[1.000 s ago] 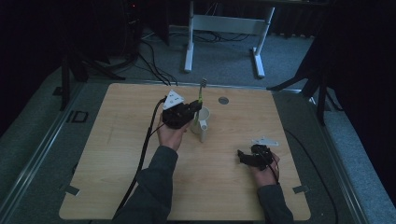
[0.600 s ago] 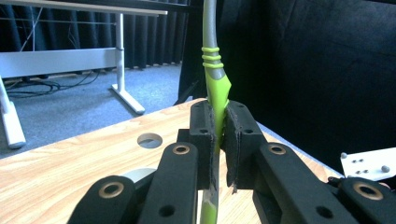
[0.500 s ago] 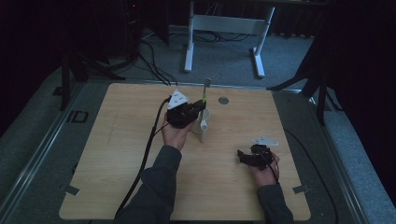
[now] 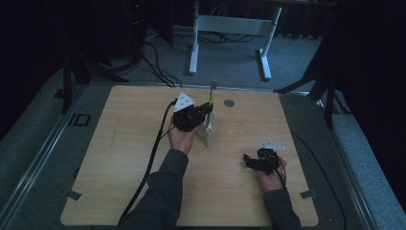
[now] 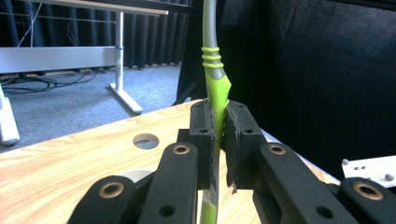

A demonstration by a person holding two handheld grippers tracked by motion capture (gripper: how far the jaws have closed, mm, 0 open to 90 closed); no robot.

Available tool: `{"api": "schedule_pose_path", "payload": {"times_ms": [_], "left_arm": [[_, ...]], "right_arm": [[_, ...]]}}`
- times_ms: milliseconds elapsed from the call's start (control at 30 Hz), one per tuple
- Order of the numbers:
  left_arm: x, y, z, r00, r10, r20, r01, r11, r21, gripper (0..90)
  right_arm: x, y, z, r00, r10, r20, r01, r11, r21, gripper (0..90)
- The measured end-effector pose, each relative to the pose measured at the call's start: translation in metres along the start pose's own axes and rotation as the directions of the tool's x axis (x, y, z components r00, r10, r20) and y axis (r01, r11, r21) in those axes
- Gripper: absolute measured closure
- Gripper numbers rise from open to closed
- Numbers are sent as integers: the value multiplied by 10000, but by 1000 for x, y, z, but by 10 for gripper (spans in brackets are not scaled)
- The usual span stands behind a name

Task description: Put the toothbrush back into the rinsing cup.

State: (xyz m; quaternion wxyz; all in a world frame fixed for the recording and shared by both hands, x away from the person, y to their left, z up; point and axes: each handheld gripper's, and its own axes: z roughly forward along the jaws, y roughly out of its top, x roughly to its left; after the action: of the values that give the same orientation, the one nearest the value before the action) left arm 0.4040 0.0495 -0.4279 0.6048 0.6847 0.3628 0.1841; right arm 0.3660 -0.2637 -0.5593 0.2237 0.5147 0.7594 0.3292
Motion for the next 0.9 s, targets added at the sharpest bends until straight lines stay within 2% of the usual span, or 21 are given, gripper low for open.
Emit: {"api": "schedule_pose_path", "payload": {"times_ms": [367, 900], "left_arm": [[-2, -2, 5, 9999, -118, 63, 119, 9999, -34, 825], [-3, -7, 11, 9998, -83, 165, 82, 9999, 72, 825]], "right_arm": [[0, 0, 0, 10000, 3, -2, -3, 10000, 2, 223], [0, 0, 0, 10000, 4, -12, -4, 10000, 3, 223]]}}
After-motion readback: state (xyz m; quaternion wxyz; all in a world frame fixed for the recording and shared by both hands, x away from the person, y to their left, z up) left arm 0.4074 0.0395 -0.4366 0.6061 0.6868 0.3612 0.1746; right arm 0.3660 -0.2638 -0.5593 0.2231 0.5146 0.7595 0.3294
